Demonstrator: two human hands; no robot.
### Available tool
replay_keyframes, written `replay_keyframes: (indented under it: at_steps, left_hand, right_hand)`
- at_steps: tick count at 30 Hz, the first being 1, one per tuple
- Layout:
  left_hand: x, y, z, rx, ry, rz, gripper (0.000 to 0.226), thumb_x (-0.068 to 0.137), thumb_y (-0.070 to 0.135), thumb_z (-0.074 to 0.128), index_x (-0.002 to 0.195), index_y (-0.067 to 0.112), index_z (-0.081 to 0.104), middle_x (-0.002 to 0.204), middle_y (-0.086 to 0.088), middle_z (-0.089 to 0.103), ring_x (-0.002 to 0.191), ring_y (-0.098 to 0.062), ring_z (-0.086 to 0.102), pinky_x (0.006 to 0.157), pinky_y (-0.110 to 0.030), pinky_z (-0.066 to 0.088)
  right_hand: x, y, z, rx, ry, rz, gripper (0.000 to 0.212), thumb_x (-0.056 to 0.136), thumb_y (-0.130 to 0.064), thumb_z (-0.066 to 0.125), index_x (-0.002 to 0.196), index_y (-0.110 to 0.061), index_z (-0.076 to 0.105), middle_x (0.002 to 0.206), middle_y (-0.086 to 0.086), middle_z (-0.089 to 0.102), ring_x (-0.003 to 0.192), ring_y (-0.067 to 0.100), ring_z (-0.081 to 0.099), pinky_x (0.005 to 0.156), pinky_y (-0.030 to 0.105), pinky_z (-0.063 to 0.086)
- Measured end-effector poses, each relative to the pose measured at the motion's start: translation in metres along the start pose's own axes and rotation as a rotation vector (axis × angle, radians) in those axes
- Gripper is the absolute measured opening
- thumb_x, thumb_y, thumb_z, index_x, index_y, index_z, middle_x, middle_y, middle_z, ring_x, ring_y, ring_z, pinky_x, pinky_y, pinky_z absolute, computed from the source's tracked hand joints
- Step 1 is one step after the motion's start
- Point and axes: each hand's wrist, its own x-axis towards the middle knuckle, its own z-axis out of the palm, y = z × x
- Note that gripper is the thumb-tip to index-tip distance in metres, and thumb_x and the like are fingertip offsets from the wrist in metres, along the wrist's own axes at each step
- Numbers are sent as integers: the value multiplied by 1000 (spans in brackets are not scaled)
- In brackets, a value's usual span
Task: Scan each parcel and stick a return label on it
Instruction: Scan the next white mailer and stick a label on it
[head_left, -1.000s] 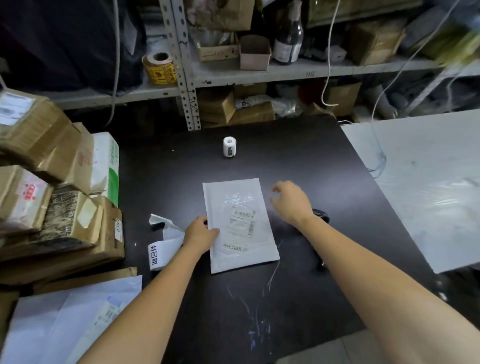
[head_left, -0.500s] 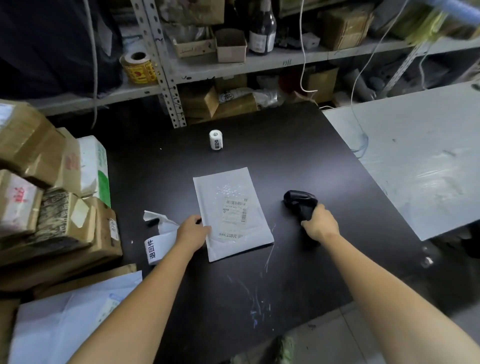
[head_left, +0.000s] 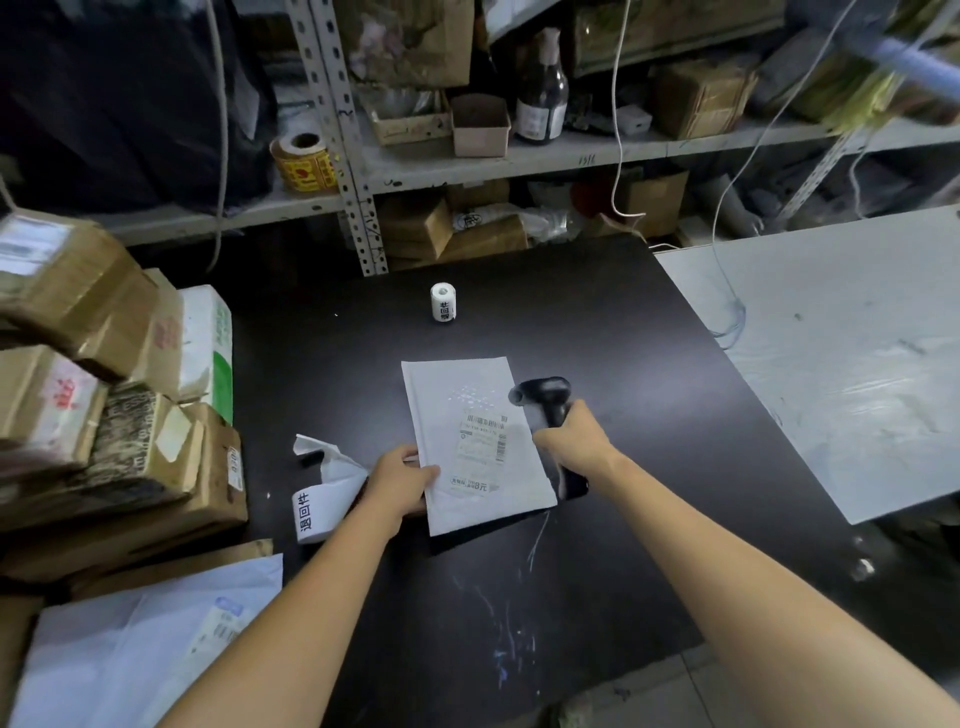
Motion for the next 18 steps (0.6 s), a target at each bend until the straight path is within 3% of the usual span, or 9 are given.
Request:
replay_keyframes:
  at_steps: [3, 5, 9, 18]
  left_hand:
    - [-1, 1, 6, -21, 4, -10, 27, 89, -4, 60, 113, 10, 59, 112, -10, 65, 99, -28, 67, 80, -42, 58]
    - [-2, 1, 8, -33, 8, -19, 25, 90, -6, 58, 109, 10, 59, 113, -12, 65, 101, -30, 66, 83, -44, 58]
    - [-2, 1, 9, -44, 9, -30, 31, 90, -8, 55, 117, 7, 58, 113, -14, 65, 103, -31, 65, 86, -45, 57]
    - [-3, 1, 8, -24, 9, -29, 28, 91, -7, 54, 113, 9, 59, 111, -13, 66, 99, -31, 66, 84, -47, 58]
  right_hand:
    - [-1, -10, 5, 75, -46, -5, 19, 82, -26, 64, 88, -11, 55, 73, 2, 52, 63, 19, 52, 63, 30, 43]
    - [-3, -16, 5, 155, -65, 34, 27, 83, -33, 64, 91, -7, 59, 74, 4, 53, 62, 21, 53, 62, 32, 47]
    - [-7, -23, 4, 262, -53, 87, 34, 84, -30, 64, 104, -3, 60, 85, 5, 60, 63, 23, 58, 46, 23, 47]
    - [-23, -34, 5, 383, -81, 96, 20, 86, -25, 59, 93, -7, 58, 97, 6, 62, 64, 23, 55, 54, 26, 48]
